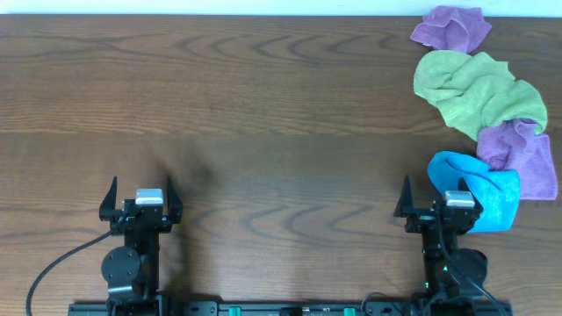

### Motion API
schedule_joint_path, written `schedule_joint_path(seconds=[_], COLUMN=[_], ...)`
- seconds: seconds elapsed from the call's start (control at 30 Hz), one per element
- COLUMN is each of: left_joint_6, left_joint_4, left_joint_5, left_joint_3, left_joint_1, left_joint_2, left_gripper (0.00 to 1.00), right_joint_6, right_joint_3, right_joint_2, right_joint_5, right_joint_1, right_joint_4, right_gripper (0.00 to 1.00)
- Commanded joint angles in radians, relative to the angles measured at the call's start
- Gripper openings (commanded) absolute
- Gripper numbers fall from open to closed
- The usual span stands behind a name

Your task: Fold the cloth

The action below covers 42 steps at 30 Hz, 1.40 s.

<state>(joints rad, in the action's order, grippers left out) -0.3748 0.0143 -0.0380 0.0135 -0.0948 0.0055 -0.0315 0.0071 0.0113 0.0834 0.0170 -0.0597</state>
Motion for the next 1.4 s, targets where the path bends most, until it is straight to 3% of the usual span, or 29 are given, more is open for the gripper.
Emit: schedule_joint_path(seconds=[0.0,0.5,0.63,0.73,1.1,1.37], left_joint_6=[-0.014,-0.014,-0.014,-0.014,-0.014,-0.014], left_joint_4=[0.060,0.060,0.060,0.060,0.060,0.060], left_joint_5=[0.005,0.005,0.005,0.005,0.005,0.005], left_joint_3=[-0.009,-0.009,-0.009,-0.009,-0.009,-0.009], left_joint_1=[-0.004,-0.004,-0.004,-0.004,-0.004,-0.004], left_joint_2=[0.000,0.000,0.000,0.000,0.000,0.000], left_gripper=[0.95,0.95,0.95,0.95,0.95,0.95], right_joint_6=[-0.011,-0.005,0.153,0.177,0.177,0.222], right_joint_3=[-0.002,-0.002,0.019,0.090,0.452,0.588], right_joint_2=[-0.006,-0.006,-0.004,0.033,0.476,0.813], right_joint_5=[0.017,0.011,0.010,0.023,0.146,0.135], right_joint_1=[-0.004,-0.004,-0.005,-0.013,-0.130,-0.293], right_joint_4=[-0.004,0.018,0.085,0.062,-0.227,-0.393], right_gripper=[0.99,0.99,0.99,0.99,0.99,0.99])
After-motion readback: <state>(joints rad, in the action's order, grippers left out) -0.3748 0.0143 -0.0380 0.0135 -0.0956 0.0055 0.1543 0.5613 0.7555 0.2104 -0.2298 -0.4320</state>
